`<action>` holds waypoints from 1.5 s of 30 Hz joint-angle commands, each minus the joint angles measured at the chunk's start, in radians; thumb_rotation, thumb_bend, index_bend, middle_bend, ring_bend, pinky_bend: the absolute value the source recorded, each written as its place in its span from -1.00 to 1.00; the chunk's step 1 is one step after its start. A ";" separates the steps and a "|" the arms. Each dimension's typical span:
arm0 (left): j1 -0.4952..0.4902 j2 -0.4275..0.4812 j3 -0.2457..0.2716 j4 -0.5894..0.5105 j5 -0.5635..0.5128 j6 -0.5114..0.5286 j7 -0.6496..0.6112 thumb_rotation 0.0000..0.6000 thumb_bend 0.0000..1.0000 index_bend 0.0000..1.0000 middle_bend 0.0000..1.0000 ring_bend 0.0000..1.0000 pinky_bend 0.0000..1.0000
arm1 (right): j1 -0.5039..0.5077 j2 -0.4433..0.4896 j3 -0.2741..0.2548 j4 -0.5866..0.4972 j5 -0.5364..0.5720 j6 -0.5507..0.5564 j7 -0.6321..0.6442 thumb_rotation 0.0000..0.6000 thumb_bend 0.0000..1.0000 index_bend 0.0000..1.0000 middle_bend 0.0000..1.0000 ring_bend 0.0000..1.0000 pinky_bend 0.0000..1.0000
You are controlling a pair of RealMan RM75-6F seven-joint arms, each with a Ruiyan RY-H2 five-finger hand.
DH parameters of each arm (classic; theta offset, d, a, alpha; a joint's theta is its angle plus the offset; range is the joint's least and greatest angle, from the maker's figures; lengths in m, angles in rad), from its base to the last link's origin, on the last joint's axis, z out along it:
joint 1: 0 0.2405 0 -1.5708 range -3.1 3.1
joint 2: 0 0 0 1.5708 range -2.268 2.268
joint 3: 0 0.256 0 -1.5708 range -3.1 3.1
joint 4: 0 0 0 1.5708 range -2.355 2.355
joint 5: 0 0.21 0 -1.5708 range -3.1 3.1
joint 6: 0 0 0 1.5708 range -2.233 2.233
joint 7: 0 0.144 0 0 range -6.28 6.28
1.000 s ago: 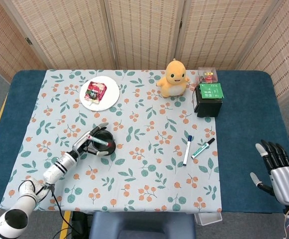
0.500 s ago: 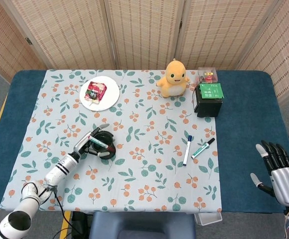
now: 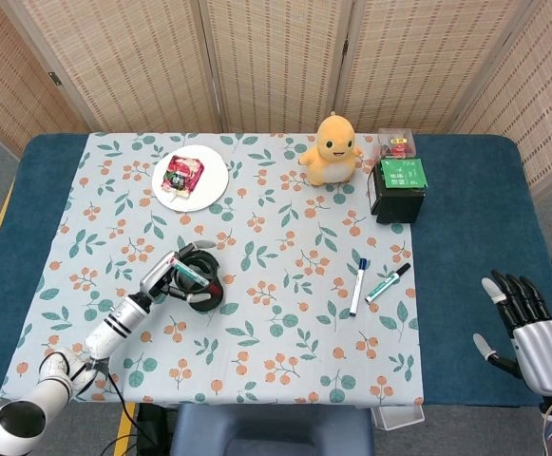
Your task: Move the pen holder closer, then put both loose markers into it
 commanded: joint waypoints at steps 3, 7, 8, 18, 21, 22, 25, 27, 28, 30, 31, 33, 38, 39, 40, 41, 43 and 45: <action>-0.030 0.043 -0.036 -0.168 -0.011 0.007 0.166 1.00 -0.90 -0.59 -0.20 -0.36 -0.17 | -0.006 0.014 -0.005 0.003 -0.013 0.023 0.035 1.00 -0.39 -1.00 -1.00 -1.00 -1.00; -0.061 0.050 -0.061 -0.273 -0.022 -0.027 0.269 1.00 -0.89 -0.60 -0.20 -0.36 -0.17 | -0.015 0.027 -0.007 0.009 -0.020 0.050 0.073 1.00 -0.39 -1.00 -1.00 -1.00 -1.00; -0.068 0.047 -0.068 -0.291 -0.026 -0.035 0.290 1.00 -0.89 -0.60 -0.20 -0.36 -0.17 | -0.017 0.030 -0.008 0.010 -0.022 0.054 0.083 1.00 -0.39 -1.00 -1.00 -1.00 -1.00; -0.140 -0.049 -0.135 -0.326 -0.067 -0.128 0.475 1.00 -0.89 -0.64 -0.20 -0.36 -0.17 | -0.027 0.062 -0.027 0.034 -0.048 0.089 0.197 1.00 -0.38 -1.00 -1.00 -1.00 -1.00; -0.157 -0.085 -0.144 -0.297 -0.074 -0.155 0.477 1.00 -0.90 -0.64 -0.20 -0.36 -0.17 | -0.029 0.067 -0.031 0.044 -0.051 0.094 0.224 1.00 -0.38 -1.00 -1.00 -1.00 -1.00; -0.163 -0.096 -0.144 -0.286 -0.074 -0.163 0.477 1.00 -0.90 -0.64 -0.20 -0.36 -0.17 | -0.029 0.068 -0.032 0.046 -0.051 0.095 0.231 1.00 -0.38 -1.00 -1.00 -1.00 -1.00; -0.184 -0.132 -0.146 -0.245 -0.073 -0.190 0.473 1.00 -0.90 -0.64 -0.20 -0.36 -0.17 | -0.031 0.071 -0.036 0.053 -0.053 0.095 0.247 1.00 -0.38 -1.00 -1.00 -1.00 -1.00; -0.193 -0.150 -0.146 -0.222 -0.072 -0.199 0.465 1.00 -0.89 -0.64 -0.20 -0.36 -0.17 | -0.031 0.072 -0.040 0.055 -0.058 0.095 0.249 1.00 -0.38 -1.00 -1.00 -1.00 -1.00; -0.196 -0.159 -0.146 -0.209 -0.072 -0.202 0.462 1.00 -0.89 -0.64 -0.20 -0.36 -0.17 | -0.032 0.072 -0.042 0.056 -0.061 0.096 0.249 1.00 -0.38 -1.00 -1.00 -1.00 -1.00; -0.199 -0.176 -0.145 -0.182 -0.070 -0.202 0.450 1.00 -0.90 -0.64 -0.20 -0.36 -0.17 | -0.035 0.073 -0.044 0.056 -0.062 0.100 0.247 1.00 -0.38 -1.00 -1.00 -1.00 -1.00; -0.199 -0.184 -0.142 -0.169 -0.068 -0.201 0.441 1.00 -0.90 -0.65 -0.20 -0.36 -0.17 | -0.037 0.073 -0.042 0.055 -0.060 0.105 0.247 1.00 -0.38 -1.00 -1.00 -1.00 -1.00; -0.199 -0.194 -0.136 -0.152 -0.065 -0.201 0.428 1.00 -0.90 -0.66 -0.20 -0.36 -0.17 | -0.040 0.072 -0.040 0.055 -0.056 0.109 0.245 1.00 -0.38 -1.00 -1.00 -1.00 -1.00; -0.196 -0.227 -0.139 -0.123 -0.071 -0.197 0.429 1.00 -0.89 -0.78 -0.29 -0.49 -0.20 | -0.041 0.069 -0.041 0.050 -0.058 0.108 0.230 1.00 -0.38 -1.00 -1.00 -1.00 -1.00; -0.198 -0.229 -0.137 -0.123 -0.068 -0.198 0.432 1.00 -0.90 -0.87 -0.39 -0.59 -0.26 | -0.041 0.069 -0.041 0.048 -0.060 0.107 0.228 1.00 -0.38 -1.00 -1.00 -1.00 -1.00; -0.201 -0.229 -0.132 -0.124 -0.064 -0.200 0.436 1.00 -0.90 -0.95 -0.53 -0.72 -0.35 | -0.041 0.069 -0.042 0.047 -0.061 0.107 0.224 1.00 -0.38 -1.00 -1.00 -1.00 -1.00; -0.202 -0.227 -0.131 -0.127 -0.062 -0.199 0.437 1.00 -0.90 -0.98 -0.62 -0.81 -0.40 | -0.041 0.069 -0.042 0.046 -0.061 0.108 0.223 1.00 -0.38 -1.00 -1.00 -1.00 -1.00; -0.203 -0.218 -0.125 -0.140 -0.055 -0.195 0.426 1.00 -0.90 -1.00 -0.87 -0.97 -0.51 | -0.043 0.069 -0.041 0.046 -0.061 0.112 0.221 1.00 -0.37 -1.00 -1.00 -1.00 -1.00; -0.201 -0.209 -0.126 -0.152 -0.055 -0.189 0.422 1.00 -0.90 -1.00 -0.99 -1.00 -0.55 | -0.044 0.068 -0.041 0.047 -0.061 0.113 0.221 1.00 -0.37 -1.00 -1.00 -1.00 -1.00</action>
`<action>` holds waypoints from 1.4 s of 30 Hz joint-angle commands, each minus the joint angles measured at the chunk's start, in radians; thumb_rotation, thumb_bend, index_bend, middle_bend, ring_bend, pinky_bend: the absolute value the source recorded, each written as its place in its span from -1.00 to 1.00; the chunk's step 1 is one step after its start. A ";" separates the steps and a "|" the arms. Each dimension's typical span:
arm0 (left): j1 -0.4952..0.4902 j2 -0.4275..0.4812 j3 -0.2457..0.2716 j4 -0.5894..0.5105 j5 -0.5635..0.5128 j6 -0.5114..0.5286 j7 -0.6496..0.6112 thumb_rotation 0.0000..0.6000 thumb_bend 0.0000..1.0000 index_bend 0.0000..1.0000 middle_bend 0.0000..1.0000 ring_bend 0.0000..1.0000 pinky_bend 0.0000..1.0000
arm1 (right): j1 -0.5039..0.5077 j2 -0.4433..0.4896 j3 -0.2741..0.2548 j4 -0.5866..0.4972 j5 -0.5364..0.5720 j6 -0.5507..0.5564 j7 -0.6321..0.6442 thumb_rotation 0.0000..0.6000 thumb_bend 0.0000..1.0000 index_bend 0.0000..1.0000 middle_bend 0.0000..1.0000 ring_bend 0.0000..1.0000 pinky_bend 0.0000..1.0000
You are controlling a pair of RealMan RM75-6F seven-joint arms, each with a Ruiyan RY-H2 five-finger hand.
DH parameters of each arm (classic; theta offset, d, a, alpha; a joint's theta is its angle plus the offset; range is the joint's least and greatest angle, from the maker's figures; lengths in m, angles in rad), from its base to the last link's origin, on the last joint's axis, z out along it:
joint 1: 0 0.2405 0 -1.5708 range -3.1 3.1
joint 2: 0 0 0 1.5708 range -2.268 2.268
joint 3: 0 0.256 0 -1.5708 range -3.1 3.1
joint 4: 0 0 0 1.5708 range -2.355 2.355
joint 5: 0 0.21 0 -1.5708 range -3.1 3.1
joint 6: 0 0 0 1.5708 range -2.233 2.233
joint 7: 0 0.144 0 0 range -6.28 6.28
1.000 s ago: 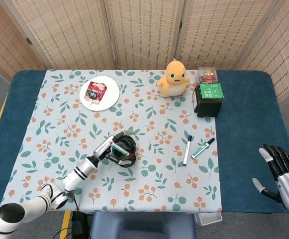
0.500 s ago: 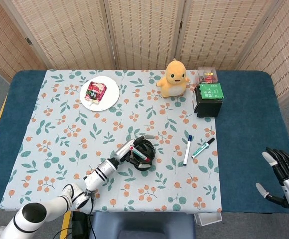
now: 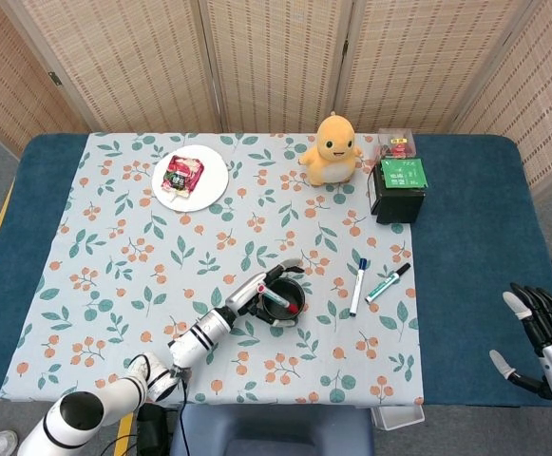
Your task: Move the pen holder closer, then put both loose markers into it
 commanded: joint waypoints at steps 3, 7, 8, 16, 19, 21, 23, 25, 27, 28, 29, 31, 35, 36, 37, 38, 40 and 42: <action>0.008 0.029 0.001 -0.039 0.002 0.021 -0.003 1.00 -0.90 -1.00 -1.00 -1.00 -0.58 | -0.001 0.000 -0.001 0.001 -0.004 0.003 -0.001 1.00 -0.37 -1.00 -1.00 -1.00 -1.00; 0.023 0.072 -0.003 -0.105 0.002 0.053 0.032 1.00 -0.90 -1.00 -1.00 -1.00 -0.59 | -0.004 -0.002 -0.001 0.001 -0.006 0.010 -0.005 1.00 -0.36 -1.00 -1.00 -1.00 -1.00; 0.028 0.086 -0.002 -0.125 0.004 0.061 0.046 1.00 -0.90 -1.00 -1.00 -1.00 -0.59 | -0.004 -0.002 0.000 0.002 -0.005 0.010 -0.006 1.00 -0.36 -1.00 -1.00 -1.00 -1.00; 0.137 0.341 0.053 -0.415 0.017 0.158 0.269 1.00 -0.90 -1.00 -1.00 -1.00 -0.59 | -0.003 -0.005 -0.003 0.001 -0.013 0.009 -0.015 1.00 -0.36 -1.00 -1.00 -1.00 -1.00; 0.221 0.511 0.114 -0.568 0.023 0.210 0.390 1.00 -0.89 -1.00 -1.00 -1.00 -0.59 | -0.002 -0.007 -0.005 -0.003 -0.021 0.008 -0.030 1.00 -0.36 -1.00 -1.00 -1.00 -1.00; 0.266 0.601 0.149 -0.643 0.028 0.244 0.460 1.00 -0.90 -1.00 -1.00 -1.00 -0.59 | 0.000 -0.010 -0.005 -0.007 -0.023 0.004 -0.039 1.00 -0.36 -1.00 -1.00 -1.00 -1.00; 0.323 0.694 0.184 -0.711 0.031 0.292 0.531 1.00 -0.90 -1.00 -1.00 -1.00 -0.59 | 0.004 -0.013 -0.006 -0.012 -0.024 -0.008 -0.055 1.00 -0.36 -1.00 -1.00 -1.00 -1.00; 0.385 0.772 0.215 -0.752 0.033 0.353 0.591 1.00 -0.90 -1.00 -1.00 -1.00 -0.60 | 0.011 -0.017 -0.009 -0.019 -0.025 -0.028 -0.073 1.00 -0.36 -1.00 -1.00 -1.00 -1.00; 0.441 0.820 0.238 -0.763 0.029 0.402 0.626 1.00 -0.90 -1.00 -1.00 -1.00 -0.60 | 0.018 -0.021 -0.009 -0.026 -0.022 -0.048 -0.090 1.00 -0.36 -1.00 -1.00 -1.00 -1.00; 0.479 0.840 0.248 -0.759 0.022 0.435 0.651 1.00 -0.90 -1.00 -1.00 -1.00 -0.60 | 0.024 -0.024 -0.009 -0.031 -0.019 -0.064 -0.102 1.00 -0.36 -1.00 -1.00 -1.00 -1.00; 0.507 0.849 0.253 -0.750 0.016 0.457 0.669 1.00 -0.89 -1.00 -1.00 -1.00 -0.60 | 0.028 -0.026 -0.008 -0.035 -0.015 -0.075 -0.111 1.00 -0.36 -1.00 -1.00 -1.00 -1.00; 0.566 0.853 0.259 -0.718 -0.003 0.497 0.705 1.00 -0.89 -1.00 -1.00 -1.00 -0.60 | 0.038 -0.031 -0.005 -0.042 -0.004 -0.104 -0.133 1.00 -0.36 -1.00 -1.00 -1.00 -1.00; 0.655 0.821 0.234 -0.635 -0.045 0.561 0.746 1.00 -0.90 -1.00 -1.00 -1.00 -0.60 | 0.067 -0.042 -0.002 -0.055 0.024 -0.181 -0.160 1.00 -0.36 -1.00 -1.00 -1.00 -1.00; 0.664 0.814 0.227 -0.617 -0.050 0.564 0.766 1.00 -0.90 -1.00 -1.00 -1.00 -0.60 | 0.077 -0.044 -0.003 -0.057 0.026 -0.201 -0.165 1.00 -0.36 -1.00 -1.00 -1.00 -1.00; 0.671 0.817 0.225 -0.602 -0.049 0.562 0.801 1.00 -0.89 -1.00 -1.00 -1.00 -0.60 | 0.093 -0.044 -0.002 -0.058 0.027 -0.231 -0.172 1.00 -0.36 -1.00 -1.00 -1.00 -1.00; 0.678 0.818 0.215 -0.601 -0.052 0.571 0.820 1.00 -0.89 -1.00 -1.00 -1.00 -0.60 | 0.108 -0.043 -0.001 -0.059 0.024 -0.250 -0.177 1.00 -0.36 -1.00 -1.00 -1.00 -1.00; 0.692 0.817 0.191 -0.603 -0.059 0.591 0.854 1.00 -0.89 -1.00 -1.00 -1.00 -0.60 | 0.146 -0.037 0.006 -0.057 0.009 -0.290 -0.182 1.00 -0.37 -1.00 -1.00 -1.00 -1.00; 0.702 0.821 0.174 -0.611 -0.063 0.598 0.855 1.00 -0.89 -1.00 -1.00 -1.00 -0.60 | 0.191 -0.013 0.007 -0.066 -0.004 -0.348 -0.192 1.00 -0.39 -0.98 -1.00 -1.00 -1.00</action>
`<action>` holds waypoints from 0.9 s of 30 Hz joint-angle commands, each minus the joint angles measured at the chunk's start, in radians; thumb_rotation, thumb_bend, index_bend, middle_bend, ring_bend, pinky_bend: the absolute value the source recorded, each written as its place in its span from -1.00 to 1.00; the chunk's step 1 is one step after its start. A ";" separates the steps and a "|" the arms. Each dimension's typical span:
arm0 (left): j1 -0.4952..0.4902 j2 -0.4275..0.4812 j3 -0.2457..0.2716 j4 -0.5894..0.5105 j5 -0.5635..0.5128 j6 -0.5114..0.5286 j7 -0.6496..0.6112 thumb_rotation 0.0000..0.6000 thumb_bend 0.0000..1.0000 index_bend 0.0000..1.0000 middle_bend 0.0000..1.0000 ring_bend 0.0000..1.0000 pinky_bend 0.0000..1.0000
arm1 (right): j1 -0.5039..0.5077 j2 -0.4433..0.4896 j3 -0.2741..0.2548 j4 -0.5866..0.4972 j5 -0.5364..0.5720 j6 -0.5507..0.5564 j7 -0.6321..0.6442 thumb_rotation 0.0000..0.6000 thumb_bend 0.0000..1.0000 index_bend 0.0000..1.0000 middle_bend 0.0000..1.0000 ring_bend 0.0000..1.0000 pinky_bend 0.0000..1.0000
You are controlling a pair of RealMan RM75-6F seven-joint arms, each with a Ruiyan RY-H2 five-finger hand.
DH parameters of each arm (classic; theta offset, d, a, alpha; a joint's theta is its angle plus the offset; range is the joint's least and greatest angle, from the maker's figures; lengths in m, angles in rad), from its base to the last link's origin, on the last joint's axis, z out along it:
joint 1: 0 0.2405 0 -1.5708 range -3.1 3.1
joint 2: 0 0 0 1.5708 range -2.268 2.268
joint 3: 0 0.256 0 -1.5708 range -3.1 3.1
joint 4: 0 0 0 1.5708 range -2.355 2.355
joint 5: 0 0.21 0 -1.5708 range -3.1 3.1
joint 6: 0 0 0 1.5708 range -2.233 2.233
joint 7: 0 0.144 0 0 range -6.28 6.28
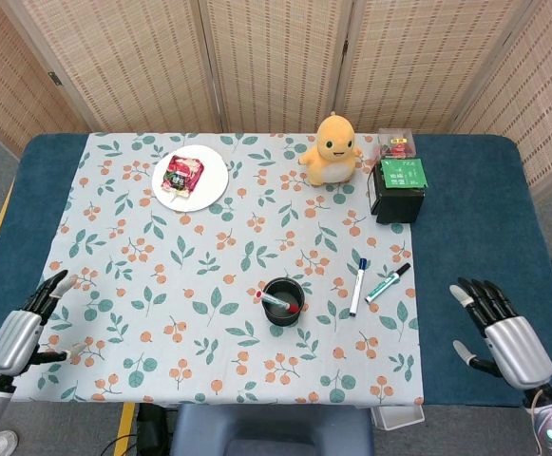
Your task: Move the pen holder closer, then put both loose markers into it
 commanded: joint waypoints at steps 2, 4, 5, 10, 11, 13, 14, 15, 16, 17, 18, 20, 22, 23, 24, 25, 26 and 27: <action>0.034 0.005 -0.046 -0.002 -0.020 0.026 0.015 1.00 -0.89 -1.00 -1.00 -1.00 -0.60 | 0.109 0.053 0.009 -0.024 -0.032 -0.132 -0.040 1.00 -0.40 -0.90 -1.00 -1.00 -1.00; 0.039 0.006 -0.061 -0.003 -0.025 0.022 0.010 1.00 -0.89 -1.00 -1.00 -1.00 -0.60 | 0.160 0.085 0.014 -0.040 -0.049 -0.191 -0.058 1.00 -0.42 -0.80 -1.00 -1.00 -1.00; 0.041 0.007 -0.067 -0.004 -0.025 0.021 0.008 1.00 -0.89 -1.00 -1.00 -1.00 -0.60 | 0.182 0.098 0.014 -0.046 -0.058 -0.216 -0.062 1.00 -0.43 -0.75 -1.00 -1.00 -1.00; 0.047 0.003 -0.096 -0.004 -0.031 0.002 0.002 1.00 -0.90 -1.00 -1.00 -1.00 -0.60 | 0.280 0.139 0.022 -0.048 -0.102 -0.300 -0.071 1.00 -0.47 -0.59 -1.00 -1.00 -1.00; 0.048 0.001 -0.100 -0.003 -0.033 -0.002 0.005 1.00 -0.90 -1.00 -1.00 -1.00 -0.60 | 0.295 0.138 0.024 -0.042 -0.108 -0.309 -0.070 1.00 -0.48 -0.56 -1.00 -1.00 -1.00; 0.050 -0.002 -0.109 -0.002 -0.034 -0.010 0.015 1.00 -0.90 -1.00 -1.00 -1.00 -0.60 | 0.329 0.131 0.023 -0.025 -0.121 -0.337 -0.060 1.00 -0.48 -0.52 -1.00 -1.00 -1.00; 0.051 -0.004 -0.113 -0.001 -0.035 -0.012 0.020 1.00 -0.90 -1.00 -1.00 -1.00 -0.60 | 0.345 0.126 0.023 -0.016 -0.127 -0.350 -0.057 1.00 -0.48 -0.49 -1.00 -1.00 -1.00; 0.053 -0.007 -0.118 0.000 -0.037 -0.017 0.025 1.00 -0.90 -1.00 -1.00 -1.00 -0.60 | 0.364 0.117 0.023 -0.002 -0.136 -0.364 -0.057 1.00 -0.48 -0.48 -1.00 -1.00 -1.00; 0.053 -0.008 -0.121 0.000 -0.038 -0.019 0.027 1.00 -0.90 -1.00 -1.00 -1.00 -0.60 | 0.372 0.110 0.023 0.007 -0.140 -0.368 -0.058 1.00 -0.48 -0.47 -1.00 -1.00 -1.00; 0.055 -0.009 -0.126 0.001 -0.039 -0.022 0.028 1.00 -0.90 -1.00 -1.00 -1.00 -0.60 | 0.386 0.093 0.022 0.025 -0.148 -0.374 -0.057 1.00 -0.48 -0.46 -1.00 -1.00 -1.00; 0.057 -0.010 -0.131 0.002 -0.040 -0.024 0.026 1.00 -0.90 -1.00 -1.00 -1.00 -0.60 | 0.399 0.075 0.020 0.044 -0.153 -0.378 -0.053 1.00 -0.48 -0.46 -1.00 -1.00 -1.00; 0.059 -0.010 -0.137 0.003 -0.039 -0.026 0.020 1.00 -0.89 -1.00 -1.00 -1.00 -0.60 | 0.412 0.046 0.018 0.074 -0.157 -0.375 -0.036 1.00 -0.47 -0.43 -1.00 -1.00 -1.00; 0.062 -0.010 -0.142 0.005 -0.036 -0.028 0.016 1.00 -0.89 -1.00 -1.00 -1.00 -0.60 | 0.421 0.008 0.015 0.115 -0.162 -0.355 -0.011 1.00 -0.47 -0.40 -1.00 -1.00 -1.00; 0.063 -0.010 -0.144 0.005 -0.035 -0.030 0.015 1.00 -0.89 -1.00 -1.00 -1.00 -0.60 | 0.423 -0.009 0.014 0.134 -0.164 -0.341 0.002 1.00 -0.47 -0.36 -1.00 -1.00 -1.00; 0.064 -0.010 -0.147 0.007 -0.034 -0.033 0.015 1.00 -0.89 -1.00 -1.00 -1.00 -0.60 | 0.425 -0.031 0.011 0.162 -0.167 -0.324 0.019 1.00 -0.47 -0.33 -1.00 -1.00 -1.00; 0.064 -0.010 -0.150 0.008 -0.033 -0.035 0.015 1.00 -0.89 -1.00 -1.00 -1.00 -0.60 | 0.426 -0.047 0.009 0.181 -0.169 -0.310 0.031 1.00 -0.46 -0.30 -1.00 -1.00 -1.00; 0.065 -0.011 -0.152 0.009 -0.033 -0.037 0.015 1.00 -0.89 -1.00 -1.00 -1.00 -0.60 | 0.427 -0.062 0.008 0.201 -0.172 -0.295 0.043 1.00 -0.45 -0.27 -1.00 -1.00 -1.00; 0.065 -0.011 -0.155 0.010 -0.033 -0.038 0.014 1.00 -0.90 -1.00 -1.00 -1.00 -0.60 | 0.428 -0.076 0.005 0.219 -0.174 -0.281 0.055 1.00 -0.44 -0.24 -1.00 -1.00 -1.00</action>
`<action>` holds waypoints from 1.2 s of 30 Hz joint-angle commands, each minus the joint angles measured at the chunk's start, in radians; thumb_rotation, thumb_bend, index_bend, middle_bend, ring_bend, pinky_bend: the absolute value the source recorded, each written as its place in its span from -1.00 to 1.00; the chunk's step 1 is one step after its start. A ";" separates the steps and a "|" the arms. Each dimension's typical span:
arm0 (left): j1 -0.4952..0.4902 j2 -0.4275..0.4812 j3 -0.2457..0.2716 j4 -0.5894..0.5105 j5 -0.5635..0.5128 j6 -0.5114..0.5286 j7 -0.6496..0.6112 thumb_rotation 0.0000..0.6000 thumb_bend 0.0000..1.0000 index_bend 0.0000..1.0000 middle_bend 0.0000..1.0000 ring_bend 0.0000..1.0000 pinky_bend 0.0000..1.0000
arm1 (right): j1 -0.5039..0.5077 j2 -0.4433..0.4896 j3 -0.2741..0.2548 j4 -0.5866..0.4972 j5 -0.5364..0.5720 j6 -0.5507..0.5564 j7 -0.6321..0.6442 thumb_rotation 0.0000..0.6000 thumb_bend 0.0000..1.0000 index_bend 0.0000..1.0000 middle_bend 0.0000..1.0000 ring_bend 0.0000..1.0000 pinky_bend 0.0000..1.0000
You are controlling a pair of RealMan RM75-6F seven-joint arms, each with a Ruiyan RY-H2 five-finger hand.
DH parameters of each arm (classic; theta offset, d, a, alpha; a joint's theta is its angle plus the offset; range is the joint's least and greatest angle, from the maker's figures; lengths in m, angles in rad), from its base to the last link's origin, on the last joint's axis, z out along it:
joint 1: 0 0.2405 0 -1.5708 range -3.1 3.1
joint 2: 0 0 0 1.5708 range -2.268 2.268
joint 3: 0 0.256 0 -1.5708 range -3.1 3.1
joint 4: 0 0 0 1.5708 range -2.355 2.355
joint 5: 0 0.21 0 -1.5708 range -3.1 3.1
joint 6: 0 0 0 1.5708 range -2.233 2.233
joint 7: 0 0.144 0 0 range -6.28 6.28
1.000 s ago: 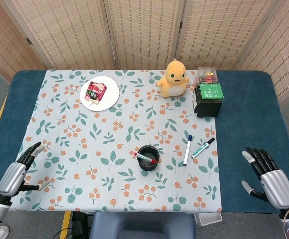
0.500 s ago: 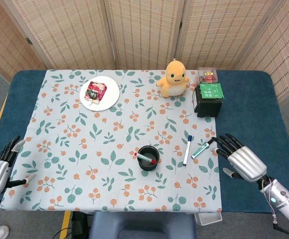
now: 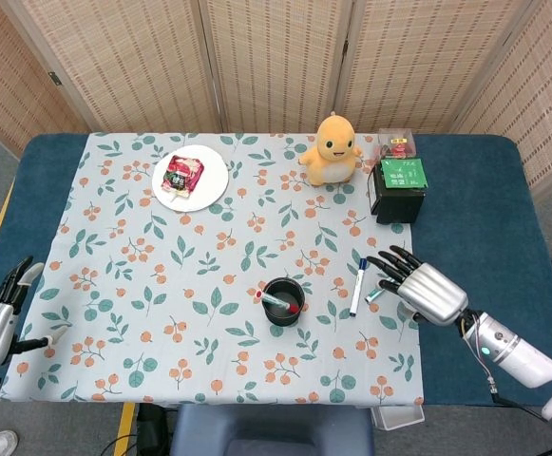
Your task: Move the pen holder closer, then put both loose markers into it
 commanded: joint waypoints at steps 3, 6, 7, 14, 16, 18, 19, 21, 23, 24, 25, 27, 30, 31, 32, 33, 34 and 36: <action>0.003 -0.001 -0.011 0.004 0.002 -0.008 -0.002 1.00 -0.89 -1.00 -1.00 -1.00 -0.60 | 0.014 -0.083 -0.019 0.109 -0.015 0.071 0.075 1.00 -0.42 -0.18 -1.00 -1.00 -1.00; 0.004 -0.003 -0.017 0.006 0.002 -0.014 0.001 1.00 -0.90 -1.00 -1.00 -1.00 -0.60 | 0.026 -0.107 -0.033 0.151 -0.016 0.070 0.092 1.00 -0.41 -0.13 -1.00 -1.00 -1.00; 0.004 -0.004 -0.020 0.006 0.002 -0.018 0.000 1.00 -0.89 -1.00 -1.00 -1.00 -0.60 | 0.032 -0.115 -0.040 0.164 -0.017 0.065 0.101 1.00 -0.40 -0.12 -1.00 -1.00 -1.00; 0.003 -0.008 -0.031 0.012 0.005 -0.036 0.006 1.00 -0.90 -1.00 -1.00 -1.00 -0.60 | 0.080 -0.139 -0.090 0.236 -0.051 0.013 0.072 1.00 -0.39 -0.12 -1.00 -1.00 -1.00; 0.001 -0.011 -0.034 0.014 0.006 -0.041 0.009 1.00 -0.89 -1.00 -1.00 -1.00 -0.60 | 0.091 -0.159 -0.092 0.268 -0.059 0.027 0.067 1.00 -0.39 -0.12 -1.00 -1.00 -1.00; 0.000 -0.013 -0.036 0.015 0.008 -0.045 0.013 1.00 -0.90 -1.00 -1.00 -1.00 -0.60 | 0.099 -0.184 -0.095 0.306 -0.064 0.043 0.079 1.00 -0.39 -0.12 -1.00 -1.00 -1.00; 0.000 -0.014 -0.037 0.015 0.009 -0.047 0.016 1.00 -0.90 -1.00 -1.00 -1.00 -0.60 | 0.104 -0.198 -0.097 0.328 -0.067 0.050 0.084 1.00 -0.39 -0.12 -1.00 -1.00 -1.00; 0.000 -0.015 -0.038 0.016 0.011 -0.050 0.021 1.00 -0.90 -1.00 -1.00 -1.00 -0.60 | 0.112 -0.231 -0.103 0.383 -0.073 0.064 0.095 1.00 -0.39 -0.12 -1.00 -1.00 -1.00; 0.001 -0.016 -0.041 0.016 0.011 -0.052 0.024 1.00 -0.89 -1.00 -1.00 -1.00 -0.60 | 0.119 -0.263 -0.109 0.435 -0.076 0.077 0.112 1.00 -0.39 -0.12 -1.00 -1.00 -1.00; 0.001 -0.016 -0.042 0.016 0.011 -0.052 0.026 1.00 -0.89 -1.00 -1.00 -1.00 -0.60 | 0.121 -0.277 -0.112 0.457 -0.076 0.083 0.120 1.00 -0.38 -0.12 -1.00 -1.00 -1.00; 0.001 -0.017 -0.044 0.016 0.011 -0.054 0.027 1.00 -0.89 -1.00 -1.00 -1.00 -0.60 | 0.125 -0.294 -0.116 0.486 -0.075 0.087 0.133 1.00 -0.38 -0.12 -1.00 -1.00 -1.00; 0.001 -0.017 -0.046 0.016 0.010 -0.057 0.028 1.00 -0.89 -1.00 -1.00 -1.00 -0.60 | 0.130 -0.319 -0.123 0.525 -0.073 0.090 0.150 1.00 -0.38 -0.12 -1.00 -1.00 -1.00; 0.001 -0.017 -0.048 0.018 0.010 -0.063 0.031 1.00 -0.90 -1.00 -1.00 -1.00 -0.60 | 0.139 -0.358 -0.135 0.583 -0.070 0.095 0.188 1.00 -0.38 -0.12 -1.00 -1.00 -1.00; 0.001 -0.018 -0.048 0.019 0.009 -0.066 0.032 1.00 -0.90 -1.00 -1.00 -1.00 -0.60 | 0.141 -0.369 -0.138 0.599 -0.068 0.097 0.200 1.00 -0.38 -0.12 -1.00 -1.00 -1.00; 0.000 -0.018 -0.050 0.020 0.008 -0.069 0.033 1.00 -0.90 -1.00 -1.00 -1.00 -0.60 | 0.146 -0.383 -0.143 0.618 -0.067 0.099 0.213 1.00 -0.38 -0.12 -1.00 -1.00 -1.00; 0.000 -0.018 -0.051 0.021 0.007 -0.071 0.033 1.00 -0.90 -1.00 -1.00 -1.00 -0.60 | 0.150 -0.394 -0.146 0.631 -0.067 0.101 0.221 1.00 -0.38 -0.12 -1.00 -1.00 -1.00; 0.000 -0.018 -0.052 0.021 0.007 -0.072 0.034 1.00 -0.89 -1.00 -1.00 -1.00 -0.60 | 0.154 -0.406 -0.151 0.648 -0.068 0.105 0.230 1.00 -0.38 -0.12 -1.00 -1.00 -1.00; 0.001 -0.018 -0.054 0.022 0.006 -0.073 0.034 1.00 -0.90 -1.00 -1.00 -1.00 -0.60 | 0.162 -0.422 -0.158 0.670 -0.069 0.108 0.242 1.00 -0.38 -0.12 -1.00 -1.00 -1.00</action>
